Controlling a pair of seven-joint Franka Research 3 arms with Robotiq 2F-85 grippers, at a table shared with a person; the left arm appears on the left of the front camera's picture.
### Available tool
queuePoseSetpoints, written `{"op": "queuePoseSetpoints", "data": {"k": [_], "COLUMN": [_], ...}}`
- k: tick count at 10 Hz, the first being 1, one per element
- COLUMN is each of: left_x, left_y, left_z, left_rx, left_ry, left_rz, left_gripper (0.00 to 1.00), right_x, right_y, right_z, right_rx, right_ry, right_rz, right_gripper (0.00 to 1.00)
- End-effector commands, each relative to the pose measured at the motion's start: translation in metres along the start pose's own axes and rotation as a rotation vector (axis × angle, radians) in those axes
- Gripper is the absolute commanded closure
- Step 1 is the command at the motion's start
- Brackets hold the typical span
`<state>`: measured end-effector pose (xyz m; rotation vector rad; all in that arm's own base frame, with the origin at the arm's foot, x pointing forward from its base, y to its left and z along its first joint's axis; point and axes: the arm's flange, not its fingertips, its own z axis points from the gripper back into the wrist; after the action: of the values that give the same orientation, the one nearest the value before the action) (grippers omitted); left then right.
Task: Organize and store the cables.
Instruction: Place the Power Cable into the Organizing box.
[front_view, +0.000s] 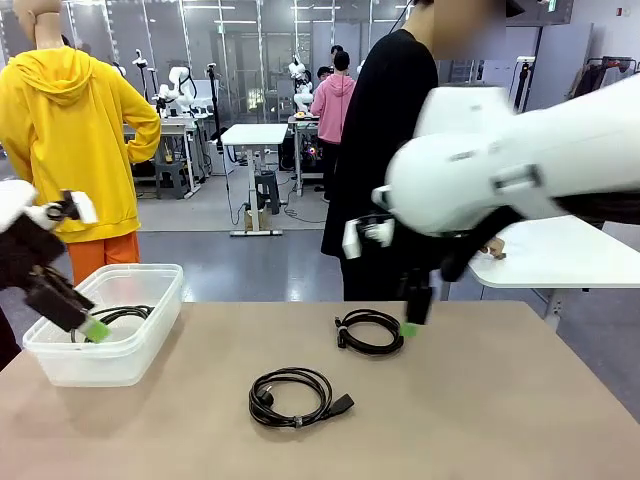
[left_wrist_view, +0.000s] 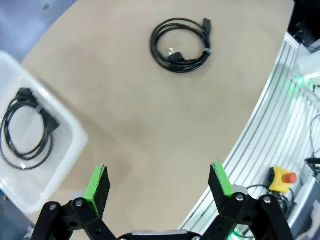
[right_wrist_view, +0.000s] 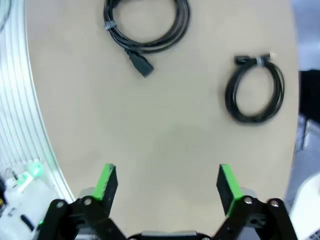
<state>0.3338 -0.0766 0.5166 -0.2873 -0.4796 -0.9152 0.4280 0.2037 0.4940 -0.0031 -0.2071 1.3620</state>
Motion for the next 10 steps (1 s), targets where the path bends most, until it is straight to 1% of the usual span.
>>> {"op": "queuePoseSetpoints", "data": {"k": [1, 2, 3, 5, 6, 8, 10], "left_x": [0.007, 0.022, 0.039, 0.069, 0.080, 0.100, 0.112], "left_y": [-0.032, -0.045, -0.057, -0.080, -0.088, -0.100, -0.108], "left_z": [-0.040, -0.055, -0.074, -0.109, -0.125, -0.154, -0.179], "left_rx": [-0.003, -0.021, -0.010, -0.014, -0.014, 0.016, 0.021], "left_ry": [0.035, 0.057, 0.090, 0.137, 0.143, 0.131, 0.140], "left_rz": [-0.053, -0.103, -0.146, -0.192, -0.196, -0.206, -0.239], "left_gripper": [0.00, 0.00, 0.00, 0.00, 0.00, 0.00, 0.00], "right_x": [-0.067, -0.103, -0.139, -0.206, -0.233, -0.287, -0.343], "right_y": [0.025, 0.029, 0.032, 0.042, 0.048, 0.063, 0.090], "right_z": [0.016, 0.027, 0.037, 0.043, 0.043, 0.039, 0.026], "right_rx": [-0.030, 0.000, -0.008, -0.015, -0.019, -0.039, -0.114], "right_ry": [-0.076, -0.117, -0.237, -0.388, -0.438, -0.573, -0.711], "right_rz": [-0.093, -0.144, -0.174, -0.247, -0.258, -0.270, -0.335], "right_gripper": [0.00, 0.00, 0.00, 0.00, 0.00, 0.00, 0.00]}}
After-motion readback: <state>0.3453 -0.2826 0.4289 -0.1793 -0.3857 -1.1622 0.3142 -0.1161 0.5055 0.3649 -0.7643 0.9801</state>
